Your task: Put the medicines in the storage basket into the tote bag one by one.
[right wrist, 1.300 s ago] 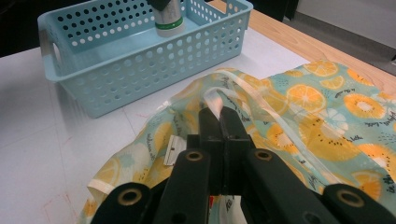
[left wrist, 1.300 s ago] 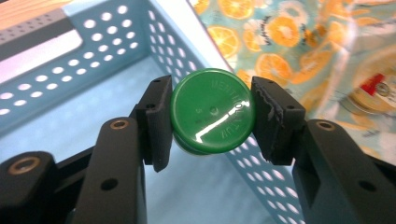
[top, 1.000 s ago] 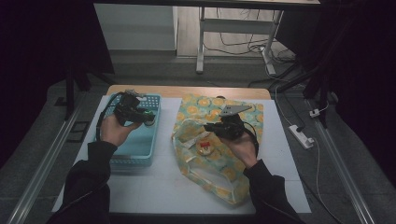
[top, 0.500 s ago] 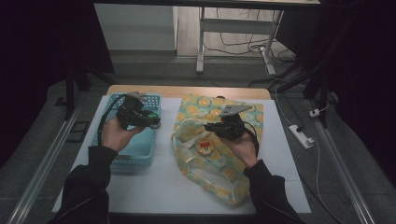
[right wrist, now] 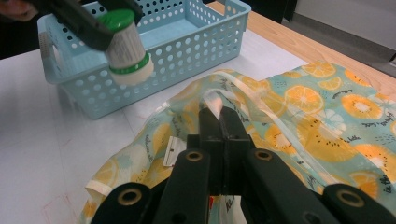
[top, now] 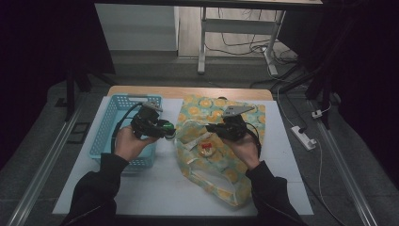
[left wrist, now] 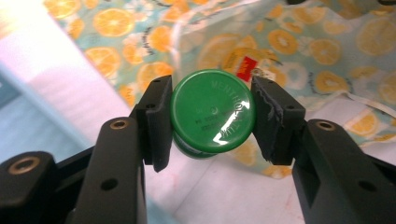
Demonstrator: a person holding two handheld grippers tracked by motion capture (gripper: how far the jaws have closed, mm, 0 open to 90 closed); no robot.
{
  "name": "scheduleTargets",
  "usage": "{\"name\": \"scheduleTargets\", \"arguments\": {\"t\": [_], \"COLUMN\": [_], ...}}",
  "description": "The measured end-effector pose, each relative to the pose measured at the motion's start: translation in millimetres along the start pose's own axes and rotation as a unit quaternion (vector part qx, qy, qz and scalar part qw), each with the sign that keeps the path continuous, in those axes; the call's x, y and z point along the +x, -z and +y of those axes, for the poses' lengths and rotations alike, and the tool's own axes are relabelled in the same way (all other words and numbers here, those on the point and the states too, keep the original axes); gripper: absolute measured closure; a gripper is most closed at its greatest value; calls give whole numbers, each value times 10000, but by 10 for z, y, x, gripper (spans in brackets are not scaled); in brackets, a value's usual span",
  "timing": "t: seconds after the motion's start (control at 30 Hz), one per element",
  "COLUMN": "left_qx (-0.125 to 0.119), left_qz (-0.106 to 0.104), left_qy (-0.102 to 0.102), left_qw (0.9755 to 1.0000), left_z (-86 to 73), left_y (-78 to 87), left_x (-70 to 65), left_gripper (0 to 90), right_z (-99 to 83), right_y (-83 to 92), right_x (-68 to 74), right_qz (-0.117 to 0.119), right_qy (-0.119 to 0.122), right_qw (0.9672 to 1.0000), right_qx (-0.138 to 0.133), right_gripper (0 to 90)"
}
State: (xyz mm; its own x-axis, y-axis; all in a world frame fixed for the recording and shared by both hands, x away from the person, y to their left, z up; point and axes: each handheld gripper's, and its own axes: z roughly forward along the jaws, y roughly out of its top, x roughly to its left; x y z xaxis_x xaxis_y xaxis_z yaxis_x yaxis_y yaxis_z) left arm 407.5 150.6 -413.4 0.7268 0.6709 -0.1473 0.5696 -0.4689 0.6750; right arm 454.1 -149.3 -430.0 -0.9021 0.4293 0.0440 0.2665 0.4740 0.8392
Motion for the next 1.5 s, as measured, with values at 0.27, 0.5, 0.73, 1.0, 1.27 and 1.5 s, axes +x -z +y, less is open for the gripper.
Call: {"name": "scheduleTargets", "arguments": {"t": [0.27, 0.5, 0.73, 1.0, 1.27, 1.5], "left_qx": [34, 47, 52, 122, 154, 142], "left_qz": [-213, -379, -471, -449, -391, -326], "left_qy": [-243, -379, -488, -628, -656, -663], "left_qw": [9995, 9986, 9977, 9969, 9970, 9972], "left_z": [100, 169, 251, 344, 385, 402], "left_y": [-187, -392, -608, -831, -1010, -1126], "left_x": [-190, -294, -381, -438, -458, -437], "left_gripper": [516, 516, 516, 516, 516, 515], "right_z": [7, 8, 5, 5, -12, -22], "right_y": [15, 19, 9, 21, 0, -3], "right_x": [-4, -11, -12, -20, -28, -42], "right_qz": [-16, -19, -26, -41, -86, -128], "right_qy": [-2, -11, -10, -21, -5, -15], "right_qw": [10000, 10000, 10000, 10000, 10000, 9999], "right_qx": [-20, -36, -23, -42, 6, 26], "right_gripper": [900, 900, 900, 900, 900, 900]}}
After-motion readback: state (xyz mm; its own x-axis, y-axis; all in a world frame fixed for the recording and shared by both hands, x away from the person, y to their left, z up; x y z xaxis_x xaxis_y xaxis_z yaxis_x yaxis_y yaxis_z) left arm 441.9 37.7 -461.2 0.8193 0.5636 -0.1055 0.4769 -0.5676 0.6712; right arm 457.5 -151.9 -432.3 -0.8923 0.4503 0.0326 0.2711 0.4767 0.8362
